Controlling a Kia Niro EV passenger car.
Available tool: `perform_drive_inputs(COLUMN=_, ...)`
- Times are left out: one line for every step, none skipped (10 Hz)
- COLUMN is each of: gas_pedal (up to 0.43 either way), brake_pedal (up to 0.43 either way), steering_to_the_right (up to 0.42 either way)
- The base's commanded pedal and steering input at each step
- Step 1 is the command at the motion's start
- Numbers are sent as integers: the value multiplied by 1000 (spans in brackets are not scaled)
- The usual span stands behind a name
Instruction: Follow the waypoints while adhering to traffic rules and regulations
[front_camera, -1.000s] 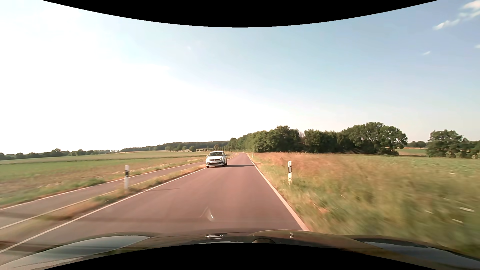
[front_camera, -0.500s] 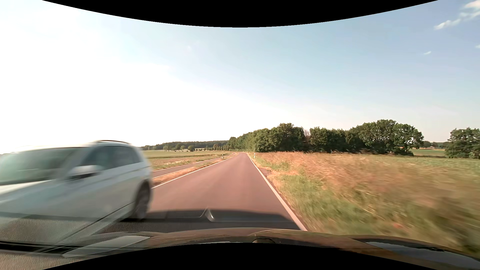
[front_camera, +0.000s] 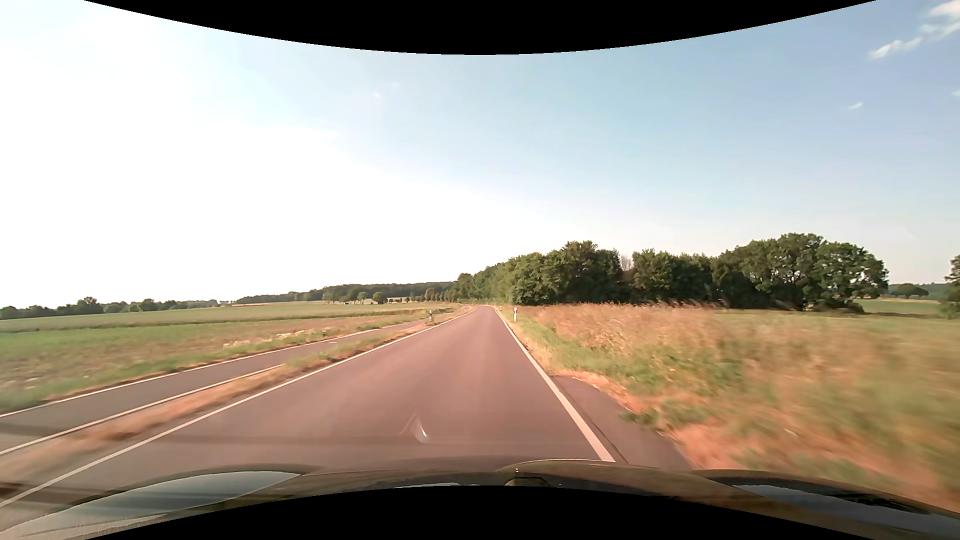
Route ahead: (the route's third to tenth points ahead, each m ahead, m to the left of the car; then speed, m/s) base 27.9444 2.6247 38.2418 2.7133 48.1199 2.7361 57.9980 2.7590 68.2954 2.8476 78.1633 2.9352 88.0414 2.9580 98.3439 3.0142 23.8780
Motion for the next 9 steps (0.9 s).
perform_drive_inputs(gas_pedal=299, brake_pedal=0, steering_to_the_right=-2)
perform_drive_inputs(gas_pedal=268, brake_pedal=0, steering_to_the_right=-2)
perform_drive_inputs(gas_pedal=220, brake_pedal=0, steering_to_the_right=-2)
perform_drive_inputs(gas_pedal=189, brake_pedal=0, steering_to_the_right=-2)
perform_drive_inputs(gas_pedal=157, brake_pedal=0, steering_to_the_right=-2)
perform_drive_inputs(gas_pedal=157, brake_pedal=0, steering_to_the_right=-2)
perform_drive_inputs(gas_pedal=157, brake_pedal=0, steering_to_the_right=-2)
perform_drive_inputs(gas_pedal=157, brake_pedal=0, steering_to_the_right=-3)
perform_drive_inputs(gas_pedal=157, brake_pedal=0, steering_to_the_right=-3)
